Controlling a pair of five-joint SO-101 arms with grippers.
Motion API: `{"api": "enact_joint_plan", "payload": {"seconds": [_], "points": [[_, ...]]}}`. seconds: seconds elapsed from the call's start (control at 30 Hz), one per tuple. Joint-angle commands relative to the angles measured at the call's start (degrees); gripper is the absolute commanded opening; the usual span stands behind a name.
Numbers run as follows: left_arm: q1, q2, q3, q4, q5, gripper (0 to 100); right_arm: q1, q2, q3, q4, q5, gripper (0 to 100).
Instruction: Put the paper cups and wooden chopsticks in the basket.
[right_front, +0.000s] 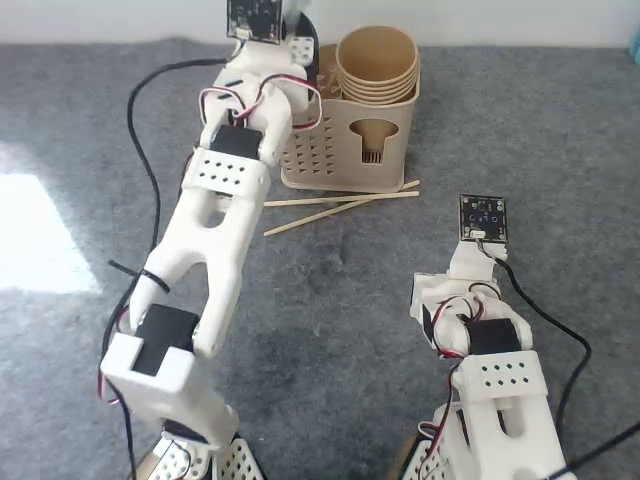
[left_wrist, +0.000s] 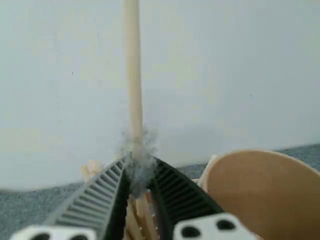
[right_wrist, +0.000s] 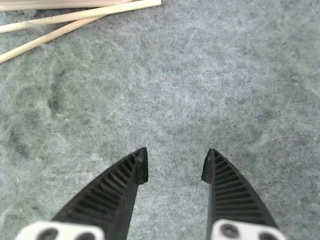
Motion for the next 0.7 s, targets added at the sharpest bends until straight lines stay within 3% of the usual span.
{"api": "enact_joint_plan", "payload": {"seconds": [0.0, 0.3, 0.47, 0.67], "points": [[-0.4, -1.1, -0.5, 0.3, 0.3, 2, 0.0, -1.5, -0.2, -1.2, -0.3, 19.0], [-0.2, -2.3, -0.8, 5.6, 0.3, 32, 0.0, -1.5, -0.2, -1.1, -0.2, 19.0], [-0.1, -10.3, -0.8, 15.0, 0.6, 29, 0.0, -1.5, -0.2, -1.1, -0.2, 19.0], [-0.4, -23.7, -0.1, 37.5, 0.4, 23, 0.0, -1.5, -0.2, -1.0, -0.2, 19.0]]}}
